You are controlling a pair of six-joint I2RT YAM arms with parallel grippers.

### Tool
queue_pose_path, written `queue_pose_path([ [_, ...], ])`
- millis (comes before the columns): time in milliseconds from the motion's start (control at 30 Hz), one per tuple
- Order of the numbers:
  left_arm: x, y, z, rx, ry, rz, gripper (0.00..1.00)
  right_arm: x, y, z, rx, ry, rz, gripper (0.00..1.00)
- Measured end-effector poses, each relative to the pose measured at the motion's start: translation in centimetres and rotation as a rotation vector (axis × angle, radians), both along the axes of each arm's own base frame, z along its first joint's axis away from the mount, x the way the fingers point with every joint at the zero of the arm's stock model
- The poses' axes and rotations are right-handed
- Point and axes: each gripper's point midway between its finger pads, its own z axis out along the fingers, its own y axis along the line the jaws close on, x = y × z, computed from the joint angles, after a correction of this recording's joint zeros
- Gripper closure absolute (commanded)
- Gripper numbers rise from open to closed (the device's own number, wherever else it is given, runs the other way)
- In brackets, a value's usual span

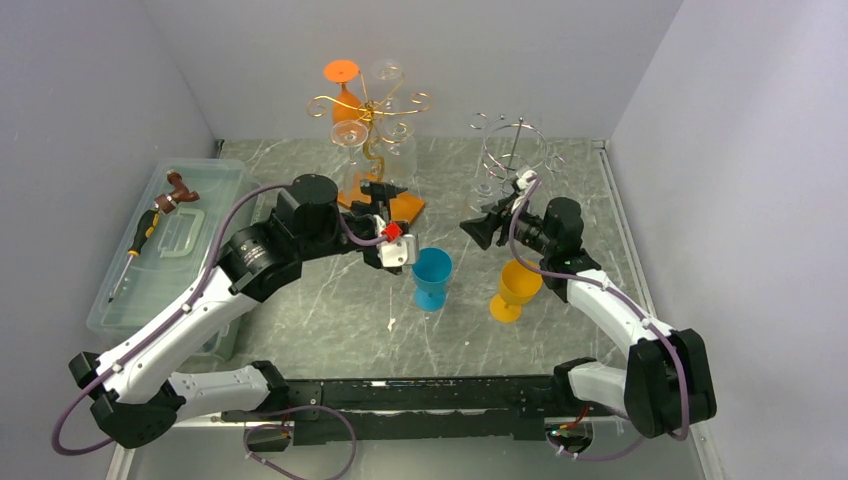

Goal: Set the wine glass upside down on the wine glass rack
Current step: Turn the wine glass upside down at the wine rack.

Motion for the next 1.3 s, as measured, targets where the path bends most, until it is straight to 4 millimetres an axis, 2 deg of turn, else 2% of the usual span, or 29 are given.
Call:
queue_pose_path([
  [100,0.4,0.4,-1.1,0.022,0.016,0.034,0.10,0.9,-1.0,-0.4,-0.004,0.002,-0.030,0.81],
  [300,0.2,0.9,-5.0,0.072,0.079,0.053,0.09,2.7,-2.2,-1.8,-0.008,0.014,-0.064,0.82],
  [500,0.5,0.9,-5.0,0.060,0.088,0.077,0.09,3.7,-2.7,-3.2,-0.001,0.046,-0.071,0.82],
  [833,0.7,0.9,-5.4,0.051,0.109,0.092,0.09,5.3,-2.9,-1.8,0.017,0.022,-0.055,0.82],
  [1300,0.7,0.6,-5.5,0.044,0.116,0.086,0.09,6.1,-3.0,-2.9,0.025,0.069,-0.053,0.81],
])
